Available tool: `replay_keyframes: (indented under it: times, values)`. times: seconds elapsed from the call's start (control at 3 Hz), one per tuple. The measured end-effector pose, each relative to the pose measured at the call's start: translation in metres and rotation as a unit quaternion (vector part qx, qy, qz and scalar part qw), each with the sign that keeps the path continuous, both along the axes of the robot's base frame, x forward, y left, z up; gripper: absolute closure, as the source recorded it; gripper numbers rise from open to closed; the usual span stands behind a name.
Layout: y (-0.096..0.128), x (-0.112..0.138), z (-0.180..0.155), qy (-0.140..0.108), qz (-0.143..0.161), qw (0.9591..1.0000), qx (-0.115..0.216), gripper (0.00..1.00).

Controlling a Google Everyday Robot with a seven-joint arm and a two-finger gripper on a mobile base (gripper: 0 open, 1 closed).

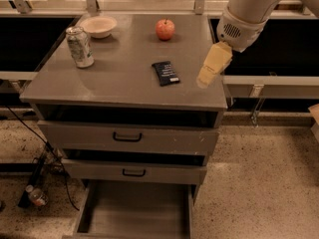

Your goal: Place rxbar blueberry into bottom drawer

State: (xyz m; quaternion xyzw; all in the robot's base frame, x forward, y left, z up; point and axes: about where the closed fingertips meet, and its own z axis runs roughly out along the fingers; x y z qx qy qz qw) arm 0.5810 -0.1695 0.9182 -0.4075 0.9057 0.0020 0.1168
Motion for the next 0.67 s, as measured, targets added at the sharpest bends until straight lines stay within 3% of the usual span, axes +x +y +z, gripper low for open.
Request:
replay_keyframes:
  times: [0.67]
  values:
    - [0.0039, 0.01, -0.0033, 0.008, -0.003, 0.9999, 0.015, 0.0]
